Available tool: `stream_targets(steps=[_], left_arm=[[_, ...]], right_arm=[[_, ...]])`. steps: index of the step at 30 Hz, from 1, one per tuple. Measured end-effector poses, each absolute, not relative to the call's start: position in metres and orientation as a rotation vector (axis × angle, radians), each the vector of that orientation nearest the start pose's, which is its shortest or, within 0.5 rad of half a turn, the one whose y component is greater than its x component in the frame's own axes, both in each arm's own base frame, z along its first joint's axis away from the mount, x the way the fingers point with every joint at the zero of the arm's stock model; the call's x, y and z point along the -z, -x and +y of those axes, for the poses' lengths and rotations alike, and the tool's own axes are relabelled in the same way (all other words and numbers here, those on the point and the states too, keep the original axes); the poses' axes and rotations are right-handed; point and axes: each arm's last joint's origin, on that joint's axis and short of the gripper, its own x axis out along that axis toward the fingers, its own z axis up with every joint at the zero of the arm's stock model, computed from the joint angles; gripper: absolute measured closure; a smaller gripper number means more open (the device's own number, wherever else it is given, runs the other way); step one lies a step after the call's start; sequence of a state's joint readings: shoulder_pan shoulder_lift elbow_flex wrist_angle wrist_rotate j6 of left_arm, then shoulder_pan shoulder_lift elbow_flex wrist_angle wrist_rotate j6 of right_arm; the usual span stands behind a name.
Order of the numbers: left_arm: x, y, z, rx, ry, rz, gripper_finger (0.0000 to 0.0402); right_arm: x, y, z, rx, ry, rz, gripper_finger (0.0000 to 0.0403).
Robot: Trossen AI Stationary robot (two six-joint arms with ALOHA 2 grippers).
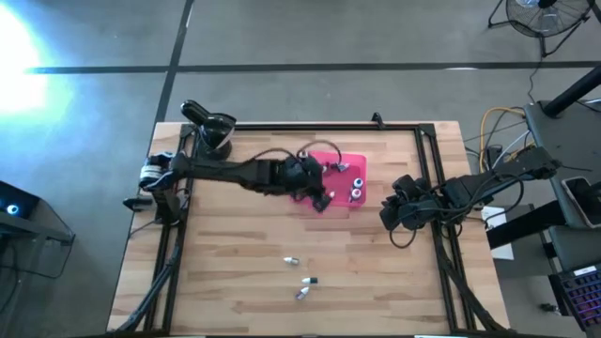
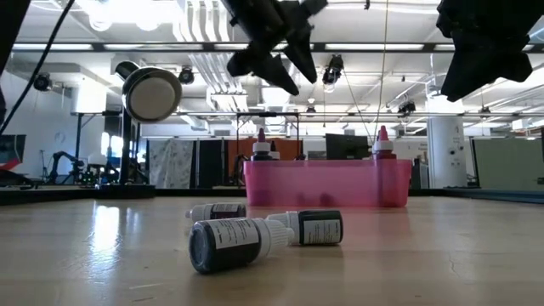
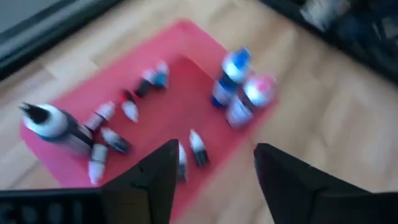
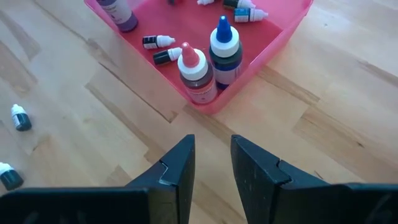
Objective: Pick & Place food coloring
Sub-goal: Put the small black food coloring into the pink bin
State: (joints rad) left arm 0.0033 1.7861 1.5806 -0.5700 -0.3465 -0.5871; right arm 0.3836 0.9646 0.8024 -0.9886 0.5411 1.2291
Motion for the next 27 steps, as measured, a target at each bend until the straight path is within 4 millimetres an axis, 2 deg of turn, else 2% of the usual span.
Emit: stream_targets(steps=[3,7,14,19,23,27], left_arm=[[-0.301,-0.391,-0.022,-0.422,0.315,0.735,0.0207],[-0.290,-0.379,-0.075,-0.275,0.203,0.828,0.0205],[-0.260,-0.348,-0.143,-0.174,0.172,0.934,0.0205],[-0.232,-0.333,-0.162,-0.139,0.151,0.966,0.0205],[-0.212,-0.329,-0.163,-0.084,0.083,0.947,0.0205],[-0.190,-0.323,-0.160,-0.036,-0.006,0.956,0.0205]], right_arm=[[-0.256,-0.154,0.047,0.673,-0.591,0.782,0.0307],[-0.257,-0.165,0.054,0.484,-0.537,0.814,0.0307],[-0.249,-0.197,0.070,0.241,-0.378,0.825,0.0307],[-0.230,-0.222,0.084,0.074,-0.310,0.895,0.0307],[-0.218,-0.237,0.092,0.035,-0.294,0.977,0.0307],[-0.217,-0.249,0.099,0.025,-0.337,1.006,0.0307]])
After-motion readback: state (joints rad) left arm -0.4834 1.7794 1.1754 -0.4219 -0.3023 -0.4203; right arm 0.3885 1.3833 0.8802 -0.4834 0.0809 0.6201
